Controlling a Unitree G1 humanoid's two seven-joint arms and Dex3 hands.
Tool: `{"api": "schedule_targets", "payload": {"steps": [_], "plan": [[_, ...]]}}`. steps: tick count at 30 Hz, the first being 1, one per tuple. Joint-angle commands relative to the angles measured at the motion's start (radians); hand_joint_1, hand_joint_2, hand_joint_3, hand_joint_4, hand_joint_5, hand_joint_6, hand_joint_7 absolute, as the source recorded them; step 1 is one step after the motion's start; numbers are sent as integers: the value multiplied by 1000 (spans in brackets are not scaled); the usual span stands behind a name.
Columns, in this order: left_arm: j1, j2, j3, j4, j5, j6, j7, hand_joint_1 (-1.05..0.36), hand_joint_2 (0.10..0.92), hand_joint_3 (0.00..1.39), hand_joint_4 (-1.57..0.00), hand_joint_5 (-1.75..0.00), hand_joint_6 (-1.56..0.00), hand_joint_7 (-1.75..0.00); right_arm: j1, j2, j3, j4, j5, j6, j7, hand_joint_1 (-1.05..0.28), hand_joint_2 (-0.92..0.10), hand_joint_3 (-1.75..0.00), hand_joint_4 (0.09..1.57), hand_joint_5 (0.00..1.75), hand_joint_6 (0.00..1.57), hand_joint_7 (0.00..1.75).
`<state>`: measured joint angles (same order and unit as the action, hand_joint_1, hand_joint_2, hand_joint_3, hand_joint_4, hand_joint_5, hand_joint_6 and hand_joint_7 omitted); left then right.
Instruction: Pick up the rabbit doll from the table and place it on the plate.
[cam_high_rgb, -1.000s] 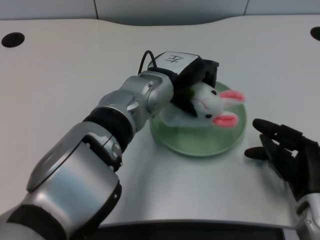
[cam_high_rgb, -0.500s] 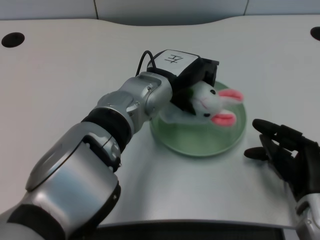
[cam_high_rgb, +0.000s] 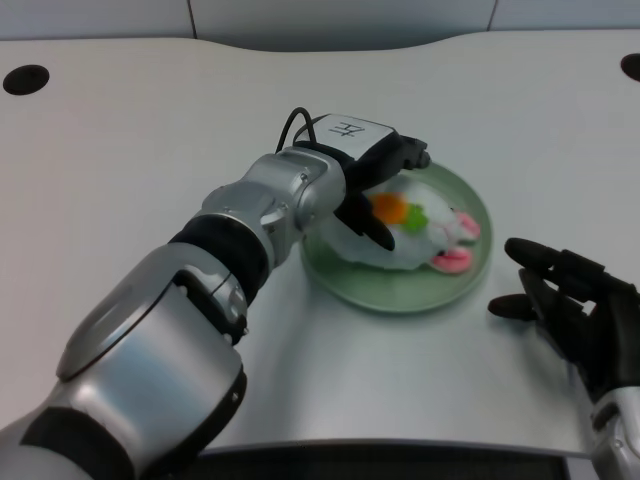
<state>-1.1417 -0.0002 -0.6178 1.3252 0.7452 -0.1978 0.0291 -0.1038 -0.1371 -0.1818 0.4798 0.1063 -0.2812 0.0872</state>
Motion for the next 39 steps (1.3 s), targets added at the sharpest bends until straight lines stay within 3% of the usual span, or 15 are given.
{"api": "schedule_targets", "payload": {"steps": [1, 5, 7, 10, 14, 17, 20, 25, 34, 39], "plan": [[-19, -4, -8, 1, 7, 6, -3, -912, 901, 3, -13, -11, -33, 1, 10, -1, 1, -15, -4, 11, -4, -401, -921, -170, 855, 859, 1027, 2], [-15, -1, -6, 0, 5, 1, 7, -977, 902, 3, 0, 0, -1, 1, 6, -2, 0, -3, -4, 1, -2, -399, -921, -173, 849, 859, 1031, 4], [-16, 5, -4, -2, 3, 4, 2, -1014, 912, 9, 1, 1, 1, 1, 4, 2, -3, -2, 6, 4, 3, -393, -921, -171, 851, 862, 1036, 6], [-21, 23, 11, -11, -13, -2, -27, -1043, 920, 25, 1, 1, 1, 1, 2, 3, -3, -5, 6, 11, -1, -390, -921, -171, 851, 866, 1036, 6], [-16, 57, 47, -31, -51, -46, -52, -1028, 921, 36, 1, 1, 1, 1, -7, 0, -3, 8, 1, 10, -6, -393, -921, -170, 854, 870, 1028, 2], [1, 97, 67, -56, -71, -100, -55, -1019, 921, 38, 1, 1, 1, 1, -16, -5, -7, 34, 4, -3, 2, -403, -921, -167, 847, 865, 1030, 3], [19, 142, 95, -87, -101, -154, -83, -992, 921, 35, 1, 1, 1, 1, -23, -7, -11, 42, 8, -4, 5, -413, -921, -162, 861, 868, 1039, 7], [53, 195, 128, -136, -137, -188, -124, -932, 919, 20, -50, -28, -58, -28, -31, -13, -11, 53, 2, -3, 5, -421, -921, -170, 873, 868, 1039, 7], [150, 278, 205, -235, -212, -221, -144, -869, 914, 3, -169, -94, -176, -62, -33, -12, -10, 59, -1, -12, 1, -417, -921, -170, 875, 870, 1036, 5], [205, 310, 243, -286, -251, -224, -167, -825, 900, 1, -176, -108, -194, -51, -31, -11, -9, 48, 0, 2, 1, -418, -921, -170, 883, 872, 1041, 8]]}}
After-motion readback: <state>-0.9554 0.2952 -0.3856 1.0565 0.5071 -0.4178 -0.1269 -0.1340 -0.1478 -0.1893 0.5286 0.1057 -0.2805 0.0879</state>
